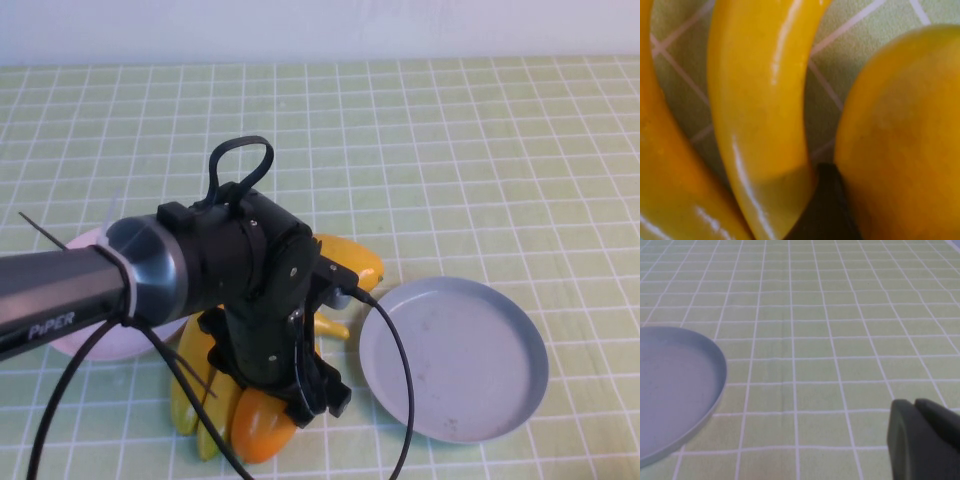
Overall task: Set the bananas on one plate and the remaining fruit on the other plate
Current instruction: Put one type of fruit in the left plate
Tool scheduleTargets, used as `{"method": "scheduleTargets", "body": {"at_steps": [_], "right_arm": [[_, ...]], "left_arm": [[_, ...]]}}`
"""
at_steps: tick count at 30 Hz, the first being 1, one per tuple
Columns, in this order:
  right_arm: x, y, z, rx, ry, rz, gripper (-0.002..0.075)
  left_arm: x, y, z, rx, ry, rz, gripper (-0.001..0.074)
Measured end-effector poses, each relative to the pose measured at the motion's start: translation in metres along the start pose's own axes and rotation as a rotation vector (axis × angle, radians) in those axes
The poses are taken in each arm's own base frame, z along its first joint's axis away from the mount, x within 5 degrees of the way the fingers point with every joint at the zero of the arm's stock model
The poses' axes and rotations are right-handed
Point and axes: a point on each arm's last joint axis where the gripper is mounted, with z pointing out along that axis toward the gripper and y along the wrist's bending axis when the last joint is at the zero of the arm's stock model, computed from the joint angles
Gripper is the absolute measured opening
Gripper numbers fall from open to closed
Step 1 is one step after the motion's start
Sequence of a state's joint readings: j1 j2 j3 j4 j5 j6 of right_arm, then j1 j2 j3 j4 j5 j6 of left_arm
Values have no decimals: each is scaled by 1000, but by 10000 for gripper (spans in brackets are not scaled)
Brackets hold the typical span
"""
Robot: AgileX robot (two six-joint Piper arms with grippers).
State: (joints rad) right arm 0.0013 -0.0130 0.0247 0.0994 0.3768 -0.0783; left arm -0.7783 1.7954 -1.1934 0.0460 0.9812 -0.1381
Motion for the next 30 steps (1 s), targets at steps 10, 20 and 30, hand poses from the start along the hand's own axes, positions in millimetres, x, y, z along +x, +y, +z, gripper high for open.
{"method": "scheduleTargets", "body": {"at_steps": [10, 20, 30], "right_arm": [[0, 0, 0, 0, 0, 0, -15], [0, 0, 0, 0, 0, 0, -15], [0, 0, 0, 0, 0, 0, -16]], "left_arm": [[-1, -1, -3, 9, 15, -13, 500], [-8, 11, -76, -72, -117, 29, 500], [9, 126, -90, -179, -107, -263, 500]]}}
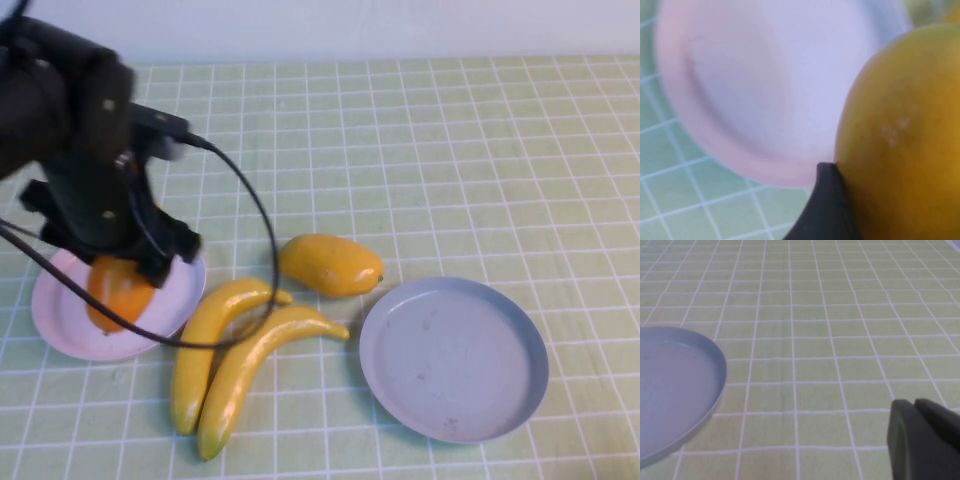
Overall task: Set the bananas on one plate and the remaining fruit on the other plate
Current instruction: Put one type of fruit in the left plate
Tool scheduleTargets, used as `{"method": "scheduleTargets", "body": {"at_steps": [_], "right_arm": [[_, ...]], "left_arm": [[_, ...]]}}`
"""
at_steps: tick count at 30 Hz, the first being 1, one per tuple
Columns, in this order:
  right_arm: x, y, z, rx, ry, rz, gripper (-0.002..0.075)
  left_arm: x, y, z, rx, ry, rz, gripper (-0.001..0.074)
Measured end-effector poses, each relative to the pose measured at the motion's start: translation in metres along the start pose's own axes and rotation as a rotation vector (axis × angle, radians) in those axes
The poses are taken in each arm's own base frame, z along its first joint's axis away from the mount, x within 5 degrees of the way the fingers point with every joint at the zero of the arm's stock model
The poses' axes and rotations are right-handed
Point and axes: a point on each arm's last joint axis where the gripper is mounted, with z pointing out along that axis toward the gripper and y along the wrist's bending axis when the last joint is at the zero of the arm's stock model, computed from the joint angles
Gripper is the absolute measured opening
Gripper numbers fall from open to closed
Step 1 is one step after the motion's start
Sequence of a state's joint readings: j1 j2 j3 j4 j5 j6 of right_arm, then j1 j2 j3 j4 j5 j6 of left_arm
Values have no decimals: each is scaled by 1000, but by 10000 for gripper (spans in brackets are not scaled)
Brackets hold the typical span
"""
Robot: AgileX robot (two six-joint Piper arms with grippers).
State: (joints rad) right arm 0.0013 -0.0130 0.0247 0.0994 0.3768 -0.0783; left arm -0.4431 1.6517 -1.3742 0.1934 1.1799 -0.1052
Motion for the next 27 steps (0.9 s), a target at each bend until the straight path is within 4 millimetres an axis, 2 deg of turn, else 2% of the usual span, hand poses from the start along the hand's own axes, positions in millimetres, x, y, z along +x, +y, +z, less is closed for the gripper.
{"method": "scheduleTargets", "body": {"at_steps": [5, 8, 15, 20, 27], "right_arm": [[0, 0, 0, 0, 0, 0, -16], [0, 0, 0, 0, 0, 0, -16], [0, 0, 0, 0, 0, -1, -15], [0, 0, 0, 0, 0, -1, -15], [0, 0, 0, 0, 0, -1, -15]], "left_arm": [[0, 52, 12, -3, -11, -144, 500], [0, 64, 24, -7, 20, -179, 500], [-6, 69, 63, -58, 108, -132, 500], [-8, 70, 72, -73, 120, -116, 500], [-11, 67, 79, -39, 110, 23, 500]]}}
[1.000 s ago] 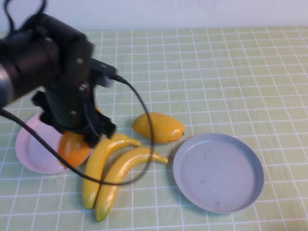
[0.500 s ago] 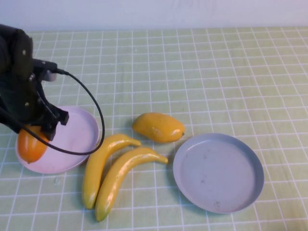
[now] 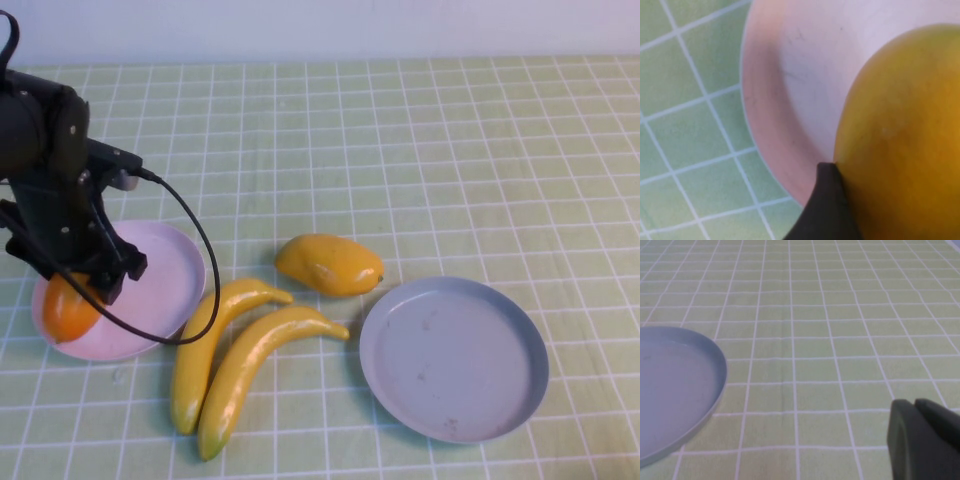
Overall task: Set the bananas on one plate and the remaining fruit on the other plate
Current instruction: Put one type of fruit in the left plate
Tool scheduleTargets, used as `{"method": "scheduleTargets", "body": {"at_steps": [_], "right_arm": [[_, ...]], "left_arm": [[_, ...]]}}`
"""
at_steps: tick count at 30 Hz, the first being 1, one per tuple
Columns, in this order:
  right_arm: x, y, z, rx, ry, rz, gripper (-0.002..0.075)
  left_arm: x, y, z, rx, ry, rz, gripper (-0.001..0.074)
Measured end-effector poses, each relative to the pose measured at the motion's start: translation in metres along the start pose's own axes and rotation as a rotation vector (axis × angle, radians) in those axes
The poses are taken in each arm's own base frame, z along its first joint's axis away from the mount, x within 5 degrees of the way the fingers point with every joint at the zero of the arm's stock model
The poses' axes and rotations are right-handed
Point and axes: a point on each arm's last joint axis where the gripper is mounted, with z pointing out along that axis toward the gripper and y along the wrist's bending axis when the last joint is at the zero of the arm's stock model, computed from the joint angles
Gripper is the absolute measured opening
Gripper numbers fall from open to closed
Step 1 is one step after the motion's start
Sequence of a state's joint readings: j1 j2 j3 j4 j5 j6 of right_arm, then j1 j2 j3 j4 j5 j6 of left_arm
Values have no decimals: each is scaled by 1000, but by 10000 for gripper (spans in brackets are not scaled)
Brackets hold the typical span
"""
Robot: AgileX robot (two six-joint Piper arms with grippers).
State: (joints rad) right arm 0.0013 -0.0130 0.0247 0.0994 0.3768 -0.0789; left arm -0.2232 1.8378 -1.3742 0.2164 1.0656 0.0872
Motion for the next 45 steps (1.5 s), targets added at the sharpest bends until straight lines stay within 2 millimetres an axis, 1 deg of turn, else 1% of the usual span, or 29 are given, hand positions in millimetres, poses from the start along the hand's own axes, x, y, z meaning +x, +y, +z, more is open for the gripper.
{"method": "scheduleTargets", "body": {"at_steps": [7, 11, 15, 20, 23, 25, 29, 35, 37, 40, 43, 45], "right_arm": [[0, 0, 0, 0, 0, 0, -15], [0, 0, 0, 0, 0, 0, -15], [0, 0, 0, 0, 0, 0, -16], [0, 0, 0, 0, 0, 0, -15], [0, 0, 0, 0, 0, 0, -16], [0, 0, 0, 0, 0, 0, -16], [0, 0, 0, 0, 0, 0, -15], [0, 0, 0, 0, 0, 0, -15], [0, 0, 0, 0, 0, 0, -15], [0, 0, 0, 0, 0, 0, -16], [0, 0, 0, 0, 0, 0, -15], [0, 0, 0, 0, 0, 0, -15]], "left_arm": [[-2, -1, 1, 13, -20, -5, 507], [-4, 0, 1, 0, -38, -88, 594], [-4, 2, 0, -25, -37, -113, 624], [-9, 4, -12, -8, -45, -160, 628], [-18, -1, -24, 87, -91, -156, 615], [-25, -9, -34, 168, -148, -64, 589], [-39, -42, -51, 285, -293, 235, 547], [-48, -91, -65, 234, -462, 815, 532], [-48, -105, -66, 213, -493, 980, 531], [-49, -119, -64, 191, -521, 1175, 529], [-52, -128, -57, 187, -544, 1312, 529], [-54, -134, -51, 202, -563, 1356, 529]]}}
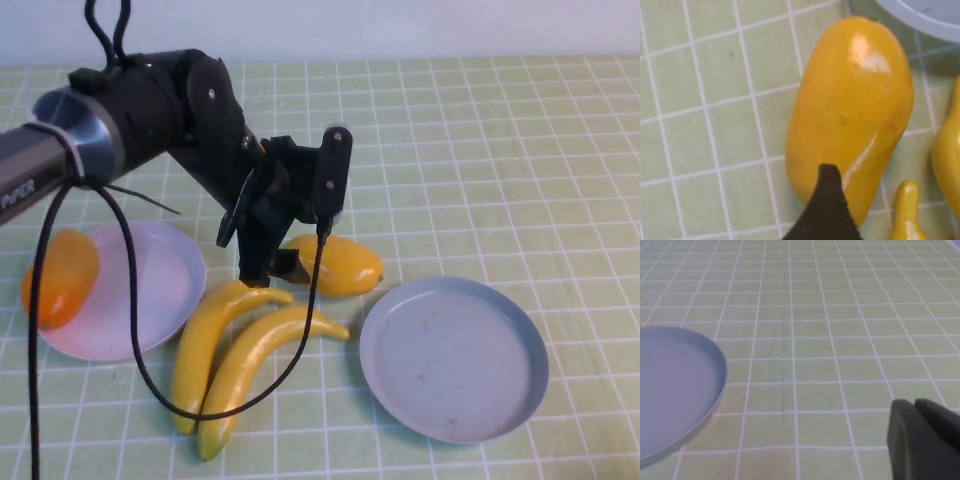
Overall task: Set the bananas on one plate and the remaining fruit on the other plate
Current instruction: Put one type of fruit in the left plate
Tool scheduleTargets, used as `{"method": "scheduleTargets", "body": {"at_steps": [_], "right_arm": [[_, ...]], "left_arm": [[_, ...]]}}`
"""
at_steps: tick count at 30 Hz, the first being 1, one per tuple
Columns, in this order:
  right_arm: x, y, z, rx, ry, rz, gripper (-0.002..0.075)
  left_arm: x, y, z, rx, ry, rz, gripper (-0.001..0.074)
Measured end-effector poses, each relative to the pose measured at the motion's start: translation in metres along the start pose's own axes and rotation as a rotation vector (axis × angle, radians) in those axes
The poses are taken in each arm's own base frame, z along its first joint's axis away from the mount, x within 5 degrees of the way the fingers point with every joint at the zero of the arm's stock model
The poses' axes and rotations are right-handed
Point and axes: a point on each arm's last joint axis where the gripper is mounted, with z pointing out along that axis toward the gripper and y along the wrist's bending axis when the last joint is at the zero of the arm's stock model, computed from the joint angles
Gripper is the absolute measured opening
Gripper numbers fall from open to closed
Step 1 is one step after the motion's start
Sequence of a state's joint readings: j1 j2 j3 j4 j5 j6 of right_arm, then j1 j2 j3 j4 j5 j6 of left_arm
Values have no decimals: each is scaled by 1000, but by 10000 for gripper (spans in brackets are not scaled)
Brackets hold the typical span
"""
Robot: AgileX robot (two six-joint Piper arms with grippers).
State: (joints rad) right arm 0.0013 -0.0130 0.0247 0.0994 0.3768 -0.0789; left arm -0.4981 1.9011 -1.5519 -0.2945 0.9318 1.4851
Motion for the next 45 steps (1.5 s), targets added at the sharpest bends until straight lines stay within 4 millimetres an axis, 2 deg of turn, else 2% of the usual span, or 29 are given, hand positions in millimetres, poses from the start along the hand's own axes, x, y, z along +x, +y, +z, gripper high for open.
{"method": "scheduleTargets", "body": {"at_steps": [9, 17, 26, 36, 42, 45], "right_arm": [[0, 0, 0, 0, 0, 0, -15], [0, 0, 0, 0, 0, 0, -16], [0, 0, 0, 0, 0, 0, -16], [0, 0, 0, 0, 0, 0, -15], [0, 0, 0, 0, 0, 0, -15], [0, 0, 0, 0, 0, 0, -15]], "left_arm": [[-4, 4, 20, -18, -86, 100, 529], [3, 6, 50, -1, -89, 86, 529], [6, 12, 68, -40, -90, 72, 529], [7, 13, 71, -55, -91, 57, 501], [7, 14, 71, -55, -93, -22, 501], [5, 14, 64, -59, -104, -113, 500]]}}
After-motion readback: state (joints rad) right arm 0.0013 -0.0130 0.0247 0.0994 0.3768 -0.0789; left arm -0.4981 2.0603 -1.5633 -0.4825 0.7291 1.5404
